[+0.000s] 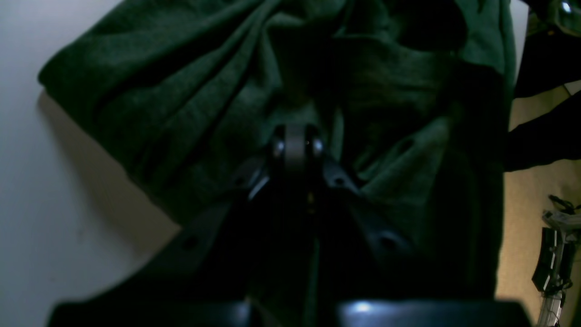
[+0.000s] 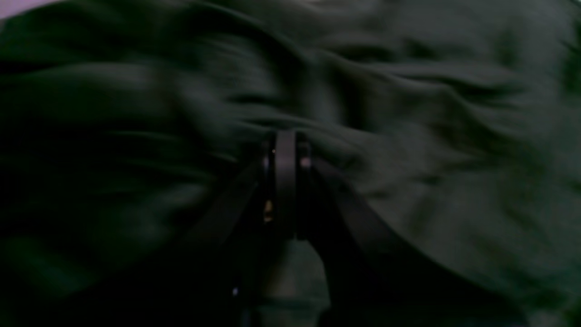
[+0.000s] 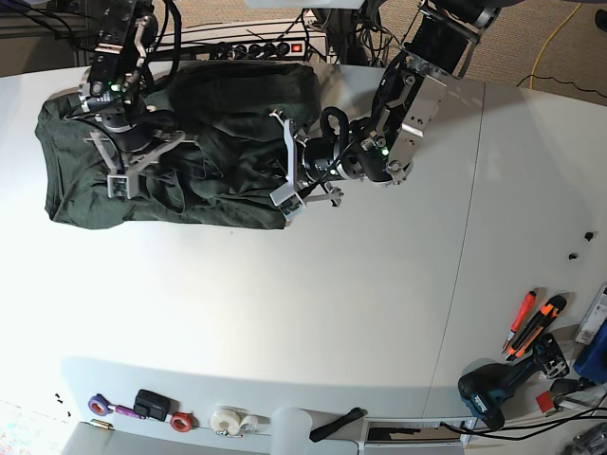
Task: Layout the t-shirt on the table in an organized manner, then fold the t-shirt properly
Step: 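Grasp the shirt end with the right gripper while the left holds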
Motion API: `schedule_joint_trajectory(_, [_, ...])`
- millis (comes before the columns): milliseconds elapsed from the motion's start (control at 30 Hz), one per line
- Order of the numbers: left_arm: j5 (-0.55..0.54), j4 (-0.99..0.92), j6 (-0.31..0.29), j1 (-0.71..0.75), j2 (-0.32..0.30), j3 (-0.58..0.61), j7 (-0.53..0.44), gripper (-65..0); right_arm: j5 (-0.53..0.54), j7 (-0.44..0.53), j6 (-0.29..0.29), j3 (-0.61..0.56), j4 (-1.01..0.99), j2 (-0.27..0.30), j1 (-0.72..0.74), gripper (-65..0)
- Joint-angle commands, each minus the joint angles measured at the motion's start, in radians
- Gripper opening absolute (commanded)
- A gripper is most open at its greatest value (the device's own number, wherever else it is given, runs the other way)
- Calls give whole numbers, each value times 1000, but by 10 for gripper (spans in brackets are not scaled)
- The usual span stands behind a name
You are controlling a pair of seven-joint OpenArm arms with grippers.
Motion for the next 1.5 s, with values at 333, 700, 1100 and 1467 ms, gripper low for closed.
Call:
schedule_joint_trajectory(333, [26, 17, 19, -19, 11, -1, -23, -650, 241, 9, 212, 0, 24, -116, -23, -650])
schedule_joint_trajectory(700, [27, 17, 19, -19, 10, -1, -23, -650, 29, -8, 142, 2, -111, -105, 26, -650])
schedule_joint_trajectory(1100, [63, 17, 19, -22, 11, -1, -76, -650, -38, -26, 74, 46, -108, -46, 21, -650])
schedule_joint_trajectory(1467, [-87, 2, -42, -105, 77, -1, -79, -650, 18, -68, 128, 44, -108, -46, 20, -650])
